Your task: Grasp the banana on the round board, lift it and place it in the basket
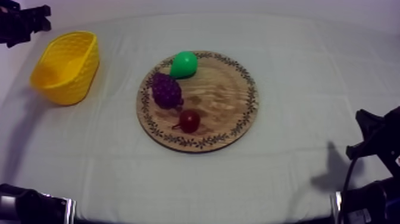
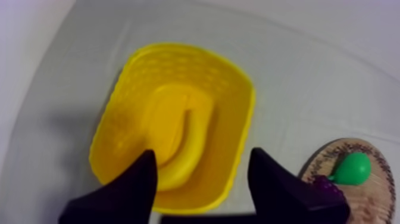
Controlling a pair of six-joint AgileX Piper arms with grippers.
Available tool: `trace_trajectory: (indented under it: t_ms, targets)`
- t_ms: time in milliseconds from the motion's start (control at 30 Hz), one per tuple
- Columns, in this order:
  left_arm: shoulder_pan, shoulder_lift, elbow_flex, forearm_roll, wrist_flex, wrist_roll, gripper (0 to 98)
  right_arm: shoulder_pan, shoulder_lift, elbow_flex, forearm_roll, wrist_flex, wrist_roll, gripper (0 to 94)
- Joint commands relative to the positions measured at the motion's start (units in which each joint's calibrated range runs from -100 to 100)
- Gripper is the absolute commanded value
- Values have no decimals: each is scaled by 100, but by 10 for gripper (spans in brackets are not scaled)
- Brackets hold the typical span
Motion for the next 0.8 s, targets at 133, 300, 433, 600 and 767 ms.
trace_trajectory:
  t_ms: [133, 300, 433, 600, 767]
  targets:
    - [147, -1861, 1400, -8, -1145, -89, 210, 2, -3, -5, 1, -3, 2, 6]
    - [167, -2908, 2528, -26, -1865, -142, 75, 2, -3, -5, 1, -3, 2, 6]
    - [136, -3659, 3429, -29, -2418, -115, 19, 2, -3, -5, 1, -3, 2, 6]
    - [109, -4417, 4575, -31, -3090, -35, 5, 2, -3, -5, 1, -3, 2, 6]
    - [41, -5186, 5683, -34, -3616, 101, 2, 2, -3, -5, 1, -3, 2, 6]
